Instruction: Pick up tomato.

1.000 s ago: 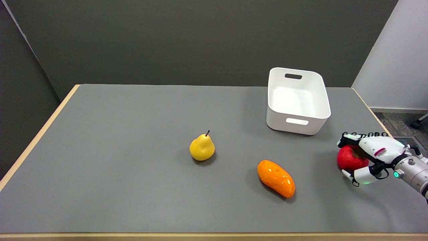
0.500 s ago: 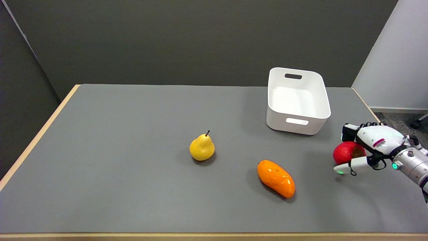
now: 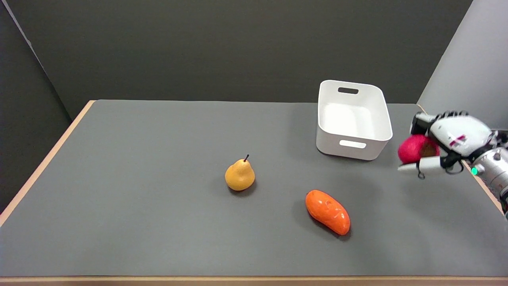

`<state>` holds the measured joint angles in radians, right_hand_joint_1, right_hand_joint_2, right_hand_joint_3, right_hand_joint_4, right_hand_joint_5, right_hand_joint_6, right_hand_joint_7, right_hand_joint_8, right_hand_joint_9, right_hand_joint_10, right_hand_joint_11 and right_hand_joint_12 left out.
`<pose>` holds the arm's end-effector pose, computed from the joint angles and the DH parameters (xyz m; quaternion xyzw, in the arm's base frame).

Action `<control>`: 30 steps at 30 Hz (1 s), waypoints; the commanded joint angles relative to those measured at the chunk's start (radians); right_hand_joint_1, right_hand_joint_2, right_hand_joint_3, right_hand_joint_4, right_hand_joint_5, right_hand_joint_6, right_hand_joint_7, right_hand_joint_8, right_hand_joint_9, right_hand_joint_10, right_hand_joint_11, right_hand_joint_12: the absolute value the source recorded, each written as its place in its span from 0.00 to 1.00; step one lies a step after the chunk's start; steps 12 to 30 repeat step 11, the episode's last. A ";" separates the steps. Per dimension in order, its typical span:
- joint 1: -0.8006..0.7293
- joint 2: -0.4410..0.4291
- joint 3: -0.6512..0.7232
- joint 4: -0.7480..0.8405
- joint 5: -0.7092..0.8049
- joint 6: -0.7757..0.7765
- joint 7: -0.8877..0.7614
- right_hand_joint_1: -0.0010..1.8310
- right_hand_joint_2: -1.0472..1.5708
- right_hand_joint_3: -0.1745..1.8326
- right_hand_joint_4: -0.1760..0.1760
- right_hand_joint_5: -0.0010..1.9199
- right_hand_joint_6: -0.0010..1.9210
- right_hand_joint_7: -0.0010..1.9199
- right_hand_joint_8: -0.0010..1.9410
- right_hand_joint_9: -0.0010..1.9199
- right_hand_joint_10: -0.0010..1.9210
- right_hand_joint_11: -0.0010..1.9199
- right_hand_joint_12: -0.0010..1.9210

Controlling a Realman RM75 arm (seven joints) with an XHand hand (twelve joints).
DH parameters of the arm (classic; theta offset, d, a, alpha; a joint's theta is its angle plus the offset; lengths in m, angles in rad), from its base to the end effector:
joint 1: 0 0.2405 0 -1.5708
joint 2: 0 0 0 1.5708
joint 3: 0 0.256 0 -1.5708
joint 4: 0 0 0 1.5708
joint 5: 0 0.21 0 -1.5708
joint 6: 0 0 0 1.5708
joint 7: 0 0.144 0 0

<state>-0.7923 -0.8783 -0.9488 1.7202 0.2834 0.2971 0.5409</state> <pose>-0.1868 -0.1918 0.5042 0.6365 0.0285 -0.0313 0.7701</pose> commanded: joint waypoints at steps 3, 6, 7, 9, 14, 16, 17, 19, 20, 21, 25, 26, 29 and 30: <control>0.274 0.098 0.048 0.055 -0.003 0.062 -0.126 0.65 0.79 0.33 0.25 0.33 0.77 0.46 0.73 0.47 0.79 0.45 1.00; 0.402 0.162 -0.049 0.009 -0.003 0.060 -0.126 0.64 0.79 0.33 0.26 0.33 0.77 0.46 0.73 0.47 0.79 0.45 1.00; 0.452 0.180 -0.096 -0.013 -0.003 0.055 -0.126 0.64 0.79 0.34 0.26 0.33 0.77 0.46 0.73 0.47 0.79 0.45 1.00; 0.536 0.216 -0.195 -0.063 -0.001 0.043 -0.126 0.64 0.78 0.34 0.26 0.33 0.77 0.46 0.73 0.47 0.79 0.45 1.00; 0.646 0.246 -0.308 -0.126 0.008 0.027 -0.126 0.64 0.78 0.34 0.26 0.33 0.77 0.46 0.73 0.47 0.79 0.45 1.00; 0.646 0.246 -0.308 -0.126 0.008 0.027 -0.126 0.64 0.78 0.34 0.26 0.33 0.77 0.46 0.73 0.47 0.79 0.45 1.00; 0.646 0.246 -0.308 -0.126 0.008 0.027 -0.126 0.64 0.78 0.34 0.26 0.33 0.77 0.46 0.73 0.47 0.79 0.45 1.00; 0.646 0.246 -0.308 -0.126 0.008 0.027 -0.126 0.64 0.78 0.34 0.26 0.33 0.77 0.46 0.73 0.47 0.79 0.45 1.00; 0.646 0.246 -0.308 -0.126 0.008 0.027 -0.126 0.64 0.78 0.34 0.26 0.33 0.77 0.46 0.73 0.47 0.79 0.45 1.00; 0.646 0.246 -0.308 -0.126 0.008 0.027 -0.126 0.64 0.78 0.34 0.26 0.33 0.77 0.46 0.73 0.47 0.79 0.45 1.00; 0.646 0.246 -0.308 -0.126 0.008 0.027 -0.126 0.64 0.78 0.34 0.26 0.33 0.77 0.46 0.73 0.47 0.79 0.45 1.00; 0.646 0.246 -0.308 -0.126 0.008 0.027 -0.126 0.64 0.78 0.34 0.26 0.33 0.77 0.46 0.73 0.47 0.79 0.45 1.00; 0.646 0.246 -0.308 -0.126 0.008 0.027 -0.126 0.64 0.78 0.34 0.26 0.33 0.77 0.46 0.73 0.47 0.79 0.45 1.00; 0.646 0.246 -0.308 -0.126 0.008 0.027 -0.126 0.64 0.78 0.34 0.26 0.33 0.77 0.46 0.73 0.47 0.79 0.45 1.00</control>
